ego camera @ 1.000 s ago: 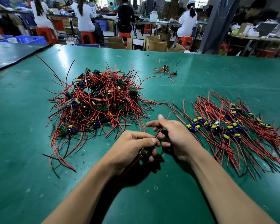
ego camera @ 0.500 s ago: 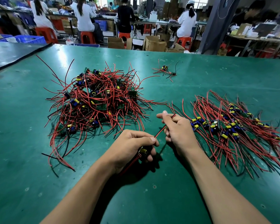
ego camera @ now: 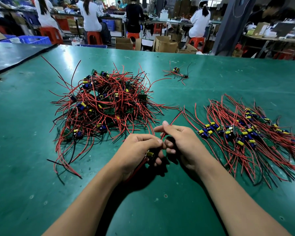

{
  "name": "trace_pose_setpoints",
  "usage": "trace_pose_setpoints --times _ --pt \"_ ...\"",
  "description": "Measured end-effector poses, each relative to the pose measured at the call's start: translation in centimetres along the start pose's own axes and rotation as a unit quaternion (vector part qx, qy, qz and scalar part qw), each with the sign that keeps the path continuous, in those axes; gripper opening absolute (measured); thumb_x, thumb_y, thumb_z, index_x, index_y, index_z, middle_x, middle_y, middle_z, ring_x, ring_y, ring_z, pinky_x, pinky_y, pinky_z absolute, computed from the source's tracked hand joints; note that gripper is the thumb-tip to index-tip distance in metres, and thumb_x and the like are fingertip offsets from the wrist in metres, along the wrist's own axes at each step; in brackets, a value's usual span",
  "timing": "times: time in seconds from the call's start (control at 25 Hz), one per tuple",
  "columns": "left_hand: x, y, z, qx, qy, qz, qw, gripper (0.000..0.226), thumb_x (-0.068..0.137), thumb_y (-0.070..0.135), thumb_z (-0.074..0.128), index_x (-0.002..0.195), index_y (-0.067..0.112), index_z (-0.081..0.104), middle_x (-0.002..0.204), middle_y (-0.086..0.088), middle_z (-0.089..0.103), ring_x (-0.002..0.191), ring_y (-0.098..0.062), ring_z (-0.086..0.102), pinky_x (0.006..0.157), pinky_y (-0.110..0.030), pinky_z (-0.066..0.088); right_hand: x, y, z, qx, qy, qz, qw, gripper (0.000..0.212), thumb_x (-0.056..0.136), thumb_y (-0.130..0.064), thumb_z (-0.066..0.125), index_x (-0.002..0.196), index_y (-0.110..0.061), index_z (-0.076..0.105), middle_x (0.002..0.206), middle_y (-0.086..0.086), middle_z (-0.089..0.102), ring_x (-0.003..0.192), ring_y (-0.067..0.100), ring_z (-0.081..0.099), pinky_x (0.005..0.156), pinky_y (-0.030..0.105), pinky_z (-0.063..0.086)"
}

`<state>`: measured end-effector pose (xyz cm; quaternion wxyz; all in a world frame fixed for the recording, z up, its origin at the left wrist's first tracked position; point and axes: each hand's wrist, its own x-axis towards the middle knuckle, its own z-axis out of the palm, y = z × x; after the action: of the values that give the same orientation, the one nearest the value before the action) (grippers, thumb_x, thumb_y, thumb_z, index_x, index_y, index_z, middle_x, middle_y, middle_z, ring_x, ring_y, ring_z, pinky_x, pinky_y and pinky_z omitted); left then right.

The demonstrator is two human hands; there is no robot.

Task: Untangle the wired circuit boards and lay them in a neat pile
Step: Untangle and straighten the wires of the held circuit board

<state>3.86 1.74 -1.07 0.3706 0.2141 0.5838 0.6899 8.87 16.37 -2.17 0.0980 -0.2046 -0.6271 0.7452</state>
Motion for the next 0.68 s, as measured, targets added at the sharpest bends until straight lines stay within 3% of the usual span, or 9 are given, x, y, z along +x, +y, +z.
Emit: trace_pose_setpoints --times 0.08,0.2,0.4,0.52,0.6,0.68 --pt "-0.1 0.0 -0.1 0.034 -0.022 0.0 0.999 0.024 0.091 0.005 0.058 0.071 0.006 0.071 0.059 -0.013 0.061 0.046 -0.021 0.055 0.049 -0.022 0.046 0.2 -0.7 -0.5 0.045 0.074 -0.02 0.996 0.034 0.102 -0.028 0.057 0.082 -0.007 0.074 0.071 0.003 0.05 0.044 0.007 0.032 0.036 0.017 0.024" --pt "-0.2 0.0 -0.1 0.059 -0.047 -0.007 0.997 0.024 0.091 0.007 0.06 0.07 0.007 0.071 0.058 -0.012 0.061 0.046 -0.02 0.054 0.048 -0.021 0.044 0.2 -1.5 -1.0 0.144 0.127 0.001 0.981 0.038 0.103 -0.028 0.054 0.075 -0.005 0.063 0.065 0.0 0.047 0.037 0.004 0.028 0.032 0.016 0.021" --pt "-0.2 -0.1 -0.2 0.058 -0.061 -0.004 0.996 0.023 0.091 0.006 0.059 0.072 0.005 0.071 0.058 -0.013 0.06 0.046 -0.021 0.054 0.048 -0.02 0.043 0.0 -2.2 -1.4 0.311 0.063 0.11 0.942 0.047 0.102 -0.024 0.05 0.058 -0.012 0.04 0.052 0.001 0.037 0.028 0.006 0.019 0.026 0.016 0.018" --pt "-0.1 -0.3 -0.1 0.053 -0.041 -0.003 0.998 0.022 0.091 0.006 0.059 0.073 0.005 0.072 0.059 -0.013 0.061 0.047 -0.021 0.056 0.048 -0.021 0.045 0.0 -2.0 -1.4 0.301 0.068 0.101 0.946 0.048 0.102 -0.032 0.052 0.06 -0.01 0.051 0.056 0.001 0.042 0.03 0.005 0.022 0.028 0.015 0.02" --pt "0.2 -0.4 0.2 0.025 0.0 0.003 1.0 0.02 0.093 0.008 0.059 0.078 0.004 0.072 0.064 -0.014 0.064 0.049 -0.022 0.058 0.05 -0.023 0.048 0.0 -1.7 -1.3 0.215 0.09 0.059 0.971 0.051 0.094 -0.053 0.058 0.077 -0.005 0.068 0.061 -0.002 0.052 0.036 0.005 0.026 0.033 0.016 0.026" --pt "0.5 -0.3 0.6 -0.023 0.047 0.005 0.999 0.023 0.097 0.019 0.057 0.092 0.002 0.071 0.075 -0.016 0.069 0.055 -0.021 0.063 0.054 -0.026 0.054 0.0 -1.5 -1.1 0.134 0.112 0.033 0.984 0.074 0.074 -0.072 0.063 0.095 -0.003 0.074 0.073 -0.001 0.056 0.043 0.007 0.031 0.039 0.019 0.033"
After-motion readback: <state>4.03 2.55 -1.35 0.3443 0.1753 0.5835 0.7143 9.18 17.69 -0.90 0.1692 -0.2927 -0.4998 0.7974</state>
